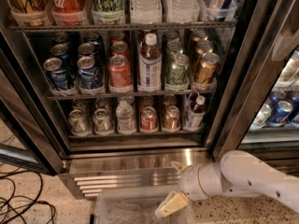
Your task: Pick water bottle from bottom shelf of fridge
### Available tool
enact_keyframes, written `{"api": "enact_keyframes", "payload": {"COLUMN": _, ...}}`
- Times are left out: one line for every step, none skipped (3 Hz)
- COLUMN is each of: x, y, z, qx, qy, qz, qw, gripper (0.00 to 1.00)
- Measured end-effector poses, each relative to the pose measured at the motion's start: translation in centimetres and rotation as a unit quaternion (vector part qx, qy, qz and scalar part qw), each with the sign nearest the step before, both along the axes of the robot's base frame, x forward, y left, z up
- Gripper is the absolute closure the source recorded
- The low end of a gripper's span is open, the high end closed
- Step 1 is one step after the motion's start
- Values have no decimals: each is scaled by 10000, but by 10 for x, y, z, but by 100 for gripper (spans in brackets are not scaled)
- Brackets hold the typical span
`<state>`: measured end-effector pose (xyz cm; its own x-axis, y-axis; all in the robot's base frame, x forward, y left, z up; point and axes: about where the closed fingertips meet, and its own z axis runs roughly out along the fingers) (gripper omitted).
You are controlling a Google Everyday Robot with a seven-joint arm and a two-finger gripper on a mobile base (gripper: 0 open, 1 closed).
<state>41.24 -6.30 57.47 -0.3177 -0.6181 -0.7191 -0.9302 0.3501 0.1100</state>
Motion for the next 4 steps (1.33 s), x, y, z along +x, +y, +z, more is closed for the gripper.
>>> {"api": "enact_keyframes", "payload": {"x": 4, "y": 20, "z": 32, "qx": 367, "qy": -503, "qz": -117, "qw": 9980, "gripper": 0}}
{"api": "enact_keyframes", "payload": {"x": 4, "y": 37, "z": 51, "qx": 1001, "qy": -881, "qz": -218, "qw": 9908, "gripper": 0}}
{"api": "enact_keyframes", "payload": {"x": 7, "y": 52, "z": 49, "qx": 1625, "qy": -1011, "qz": -418, "qw": 9806, "gripper": 0}}
{"api": "enact_keyframes", "payload": {"x": 14, "y": 67, "z": 49, "qx": 2018, "qy": -1207, "qz": -730, "qw": 9692, "gripper": 0}}
